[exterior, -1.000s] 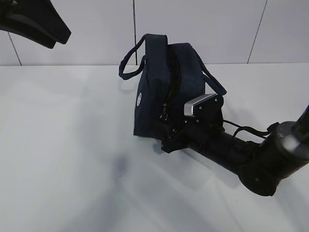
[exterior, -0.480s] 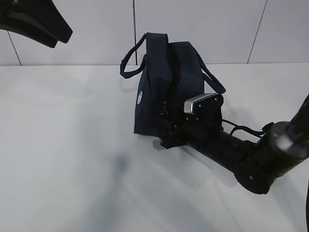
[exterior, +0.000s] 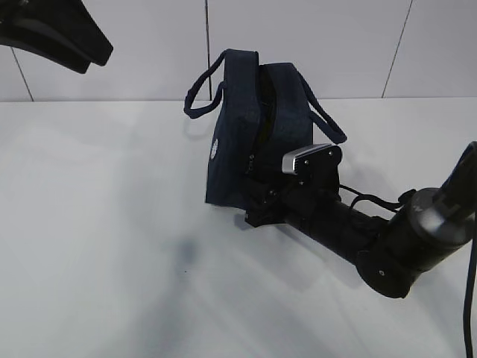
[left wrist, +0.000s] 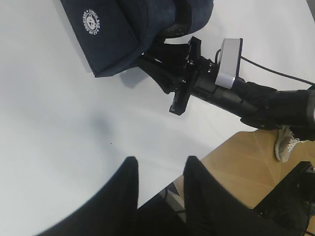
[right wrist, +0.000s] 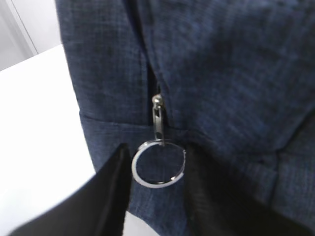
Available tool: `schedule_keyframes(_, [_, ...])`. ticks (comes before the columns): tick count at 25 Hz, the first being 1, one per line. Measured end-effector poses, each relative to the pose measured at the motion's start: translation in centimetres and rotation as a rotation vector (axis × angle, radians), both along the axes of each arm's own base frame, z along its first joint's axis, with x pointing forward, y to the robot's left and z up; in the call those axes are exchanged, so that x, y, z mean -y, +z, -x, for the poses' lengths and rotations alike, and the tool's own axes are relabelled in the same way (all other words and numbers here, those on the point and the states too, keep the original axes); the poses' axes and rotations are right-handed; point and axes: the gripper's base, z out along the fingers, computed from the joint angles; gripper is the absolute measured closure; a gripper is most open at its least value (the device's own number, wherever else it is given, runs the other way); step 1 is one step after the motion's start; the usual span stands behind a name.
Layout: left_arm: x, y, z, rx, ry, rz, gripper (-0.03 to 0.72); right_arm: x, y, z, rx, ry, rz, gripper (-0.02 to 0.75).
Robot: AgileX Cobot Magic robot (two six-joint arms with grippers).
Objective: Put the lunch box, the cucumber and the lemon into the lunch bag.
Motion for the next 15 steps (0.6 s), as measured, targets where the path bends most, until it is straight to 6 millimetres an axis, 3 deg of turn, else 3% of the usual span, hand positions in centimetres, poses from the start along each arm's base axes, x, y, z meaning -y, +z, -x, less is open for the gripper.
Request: schedule_keyframes(15, [0.0,0.0,0.0,0.0,0.0,0.0,0.46,-0.01,0.0,0.01,-0.053,-0.012,-0.072,0.666])
